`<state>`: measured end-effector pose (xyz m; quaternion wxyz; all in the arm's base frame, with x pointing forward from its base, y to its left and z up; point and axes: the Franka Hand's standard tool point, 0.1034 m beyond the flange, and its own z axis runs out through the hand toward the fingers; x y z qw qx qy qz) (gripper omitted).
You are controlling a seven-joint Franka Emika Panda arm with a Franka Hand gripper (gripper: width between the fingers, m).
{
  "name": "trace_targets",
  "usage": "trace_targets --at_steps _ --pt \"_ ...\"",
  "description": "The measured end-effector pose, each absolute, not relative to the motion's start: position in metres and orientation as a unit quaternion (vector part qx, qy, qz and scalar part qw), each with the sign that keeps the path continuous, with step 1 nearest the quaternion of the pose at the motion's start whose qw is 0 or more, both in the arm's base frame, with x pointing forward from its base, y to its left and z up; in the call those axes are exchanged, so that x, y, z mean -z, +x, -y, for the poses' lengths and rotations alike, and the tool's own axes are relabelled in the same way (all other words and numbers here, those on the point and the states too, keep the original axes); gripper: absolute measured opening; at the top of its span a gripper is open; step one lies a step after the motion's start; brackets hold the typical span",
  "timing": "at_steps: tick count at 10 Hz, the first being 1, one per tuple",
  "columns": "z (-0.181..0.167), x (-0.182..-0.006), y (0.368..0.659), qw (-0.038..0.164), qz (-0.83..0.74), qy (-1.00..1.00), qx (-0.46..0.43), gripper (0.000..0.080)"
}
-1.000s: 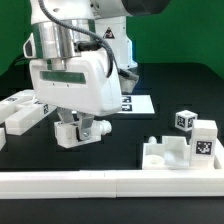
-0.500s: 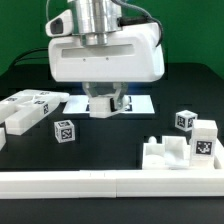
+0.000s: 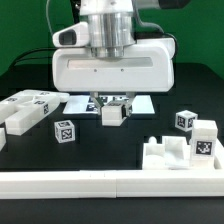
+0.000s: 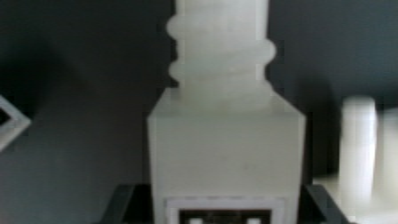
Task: Assemble chair
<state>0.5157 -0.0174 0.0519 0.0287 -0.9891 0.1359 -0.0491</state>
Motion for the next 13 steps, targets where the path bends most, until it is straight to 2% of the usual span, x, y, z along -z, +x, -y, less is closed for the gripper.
trace_targets --at_steps 1,4,6,9,12,13 --pt "0.027 -0.050 0.506 0.020 -0.159 -0.984 0.071 0.0270" --pt "0.024 -0.048 0.506 0.021 -0.153 -0.986 0.062 0.0270" --pt "0.015 -0.036 0.486 0.032 -0.162 -0.986 0.021 0.0270" --pt "-0.001 -0.010 0.464 0.020 -0.182 -0.983 0.019 0.0270" --pt "-0.004 -0.007 0.463 0.018 -0.187 -0.982 0.020 0.0270" --pt "-0.004 -0.007 0.463 0.018 -0.187 -0.982 0.020 0.0378"
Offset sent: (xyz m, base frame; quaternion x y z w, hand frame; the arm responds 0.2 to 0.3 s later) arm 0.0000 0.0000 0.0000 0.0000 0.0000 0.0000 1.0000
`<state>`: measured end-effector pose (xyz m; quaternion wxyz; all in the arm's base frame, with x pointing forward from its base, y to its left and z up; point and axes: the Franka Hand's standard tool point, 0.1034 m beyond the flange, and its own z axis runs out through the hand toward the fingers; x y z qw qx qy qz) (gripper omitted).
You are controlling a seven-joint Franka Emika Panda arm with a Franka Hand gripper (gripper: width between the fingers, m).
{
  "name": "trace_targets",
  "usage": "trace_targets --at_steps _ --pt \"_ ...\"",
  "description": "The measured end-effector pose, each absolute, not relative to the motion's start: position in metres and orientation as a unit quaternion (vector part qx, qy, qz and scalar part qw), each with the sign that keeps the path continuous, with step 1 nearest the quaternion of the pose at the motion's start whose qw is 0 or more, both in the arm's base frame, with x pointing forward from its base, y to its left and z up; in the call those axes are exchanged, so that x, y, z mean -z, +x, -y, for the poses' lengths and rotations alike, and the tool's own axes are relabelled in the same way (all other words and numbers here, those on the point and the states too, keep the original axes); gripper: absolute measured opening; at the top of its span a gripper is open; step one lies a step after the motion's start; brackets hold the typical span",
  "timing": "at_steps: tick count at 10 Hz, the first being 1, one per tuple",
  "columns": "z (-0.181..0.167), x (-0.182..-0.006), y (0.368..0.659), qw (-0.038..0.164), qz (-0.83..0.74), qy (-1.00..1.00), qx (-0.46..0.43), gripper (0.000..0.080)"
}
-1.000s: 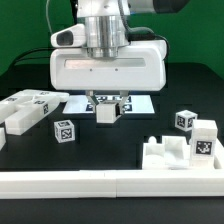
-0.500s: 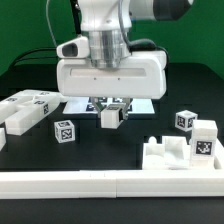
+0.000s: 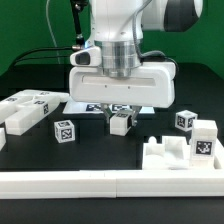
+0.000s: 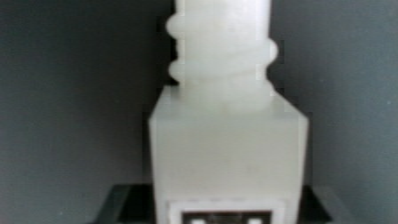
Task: Assemble chair
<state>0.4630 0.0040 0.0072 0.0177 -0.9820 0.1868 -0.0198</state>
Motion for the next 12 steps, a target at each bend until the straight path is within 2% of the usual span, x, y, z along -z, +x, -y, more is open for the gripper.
trace_targets --at_steps 1,2,5,6,7,9,12 --pt "-0.004 -0.007 0.463 0.018 -0.187 -0.982 0.019 0.0516" --pt "-0.005 -0.006 0.461 0.026 -0.189 -0.982 -0.001 0.0611" --pt "0.007 -0.029 0.488 0.086 -0.222 -0.963 -0.128 0.0641" --pt "0.010 -0.031 0.497 0.103 -0.231 -0.952 -0.172 0.0648" --pt "0.010 -0.029 0.501 0.112 -0.237 -0.944 -0.201 0.0649" --pt "0.004 -0.025 0.493 0.116 -0.230 -0.931 -0.258 0.0649" --pt "0.011 -0.023 0.487 0.145 -0.232 -0.896 -0.350 0.0649"
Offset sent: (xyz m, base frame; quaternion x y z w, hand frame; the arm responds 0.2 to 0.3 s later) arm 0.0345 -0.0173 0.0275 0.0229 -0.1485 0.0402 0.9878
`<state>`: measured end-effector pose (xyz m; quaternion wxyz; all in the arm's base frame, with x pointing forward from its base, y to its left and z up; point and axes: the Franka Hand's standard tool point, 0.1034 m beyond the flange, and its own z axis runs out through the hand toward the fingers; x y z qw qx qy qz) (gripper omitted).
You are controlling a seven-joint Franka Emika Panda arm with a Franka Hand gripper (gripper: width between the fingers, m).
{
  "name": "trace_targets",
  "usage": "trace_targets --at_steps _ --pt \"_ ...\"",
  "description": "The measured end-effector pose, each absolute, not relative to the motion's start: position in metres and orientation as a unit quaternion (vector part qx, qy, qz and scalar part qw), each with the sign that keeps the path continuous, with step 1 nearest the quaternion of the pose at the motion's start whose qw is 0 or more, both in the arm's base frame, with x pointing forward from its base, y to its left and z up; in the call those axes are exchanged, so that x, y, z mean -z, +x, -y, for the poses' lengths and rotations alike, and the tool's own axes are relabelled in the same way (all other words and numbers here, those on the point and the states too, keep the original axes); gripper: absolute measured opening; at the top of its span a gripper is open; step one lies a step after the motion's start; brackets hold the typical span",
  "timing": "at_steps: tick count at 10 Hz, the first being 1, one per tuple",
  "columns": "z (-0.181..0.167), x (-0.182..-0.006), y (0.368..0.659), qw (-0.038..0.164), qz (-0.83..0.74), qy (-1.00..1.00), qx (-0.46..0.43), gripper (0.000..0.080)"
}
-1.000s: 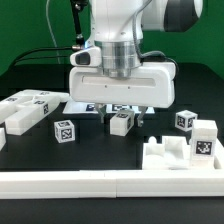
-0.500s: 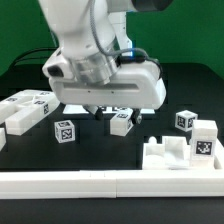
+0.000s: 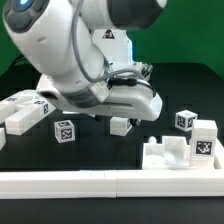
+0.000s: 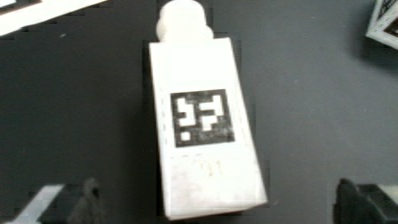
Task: Assemble chair
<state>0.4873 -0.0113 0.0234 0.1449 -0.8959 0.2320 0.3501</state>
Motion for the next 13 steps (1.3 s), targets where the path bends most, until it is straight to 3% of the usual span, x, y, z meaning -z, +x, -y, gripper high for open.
trace_targets --at_steps 1,3,9,13 --pt "0.018 -0.024 0.479 0.158 -0.247 -0.867 -0.403 0.0649" --pt "0.028 -0.020 0.483 0.163 -0.278 -0.828 -0.458 0.0649" --pt "-0.002 -0.012 0.494 0.153 -0.275 -0.845 -0.432 0.0649" --pt "-0.007 -0.002 0.477 0.144 -0.292 -0.838 -0.439 0.0649"
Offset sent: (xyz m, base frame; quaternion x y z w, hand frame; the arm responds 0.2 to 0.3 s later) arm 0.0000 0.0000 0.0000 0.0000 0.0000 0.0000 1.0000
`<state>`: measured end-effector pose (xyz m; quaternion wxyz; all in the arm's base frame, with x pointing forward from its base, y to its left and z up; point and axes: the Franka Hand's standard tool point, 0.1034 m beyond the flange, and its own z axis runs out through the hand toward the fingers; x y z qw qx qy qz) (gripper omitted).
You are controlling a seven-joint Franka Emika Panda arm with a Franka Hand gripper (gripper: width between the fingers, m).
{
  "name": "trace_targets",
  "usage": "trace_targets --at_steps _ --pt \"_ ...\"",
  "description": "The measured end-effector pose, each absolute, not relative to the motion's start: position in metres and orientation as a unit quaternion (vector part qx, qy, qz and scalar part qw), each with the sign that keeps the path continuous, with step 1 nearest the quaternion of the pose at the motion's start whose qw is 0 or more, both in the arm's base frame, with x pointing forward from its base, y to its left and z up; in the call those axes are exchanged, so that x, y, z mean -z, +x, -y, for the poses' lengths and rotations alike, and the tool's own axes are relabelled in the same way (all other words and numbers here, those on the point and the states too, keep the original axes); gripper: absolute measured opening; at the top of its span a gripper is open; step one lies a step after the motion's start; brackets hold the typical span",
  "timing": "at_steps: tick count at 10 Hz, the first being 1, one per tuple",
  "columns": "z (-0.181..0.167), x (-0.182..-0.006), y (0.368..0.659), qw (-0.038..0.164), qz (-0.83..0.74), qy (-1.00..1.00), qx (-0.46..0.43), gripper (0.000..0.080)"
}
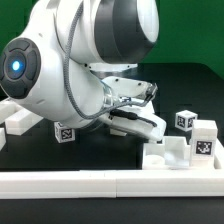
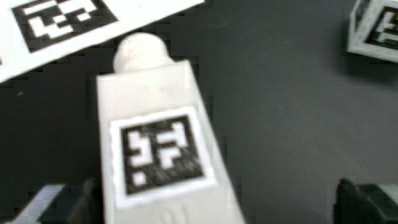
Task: Assemble chair
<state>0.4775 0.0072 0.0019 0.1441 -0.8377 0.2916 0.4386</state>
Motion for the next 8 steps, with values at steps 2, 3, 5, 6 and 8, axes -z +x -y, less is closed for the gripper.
trace_targets --at_steps 2,3,5,6,8 --pt "-0.006 -0.002 0.478 0.145 -0.293 -0.838 -0.437 0.0402" --pt "-0.005 -0.002 0.478 0.145 -0.293 -0.838 -0.437 0.0402" --pt "-0.004 -0.004 0.485 0.144 -0.295 -0.845 -0.422 0.0286" --pt "0.002 -0.021 0.490 0.154 -0.291 -0.842 -0.428 0.0286" --pt "0.016 -0.061 0.531 0.161 -0.286 -0.873 -0.362 0.0286"
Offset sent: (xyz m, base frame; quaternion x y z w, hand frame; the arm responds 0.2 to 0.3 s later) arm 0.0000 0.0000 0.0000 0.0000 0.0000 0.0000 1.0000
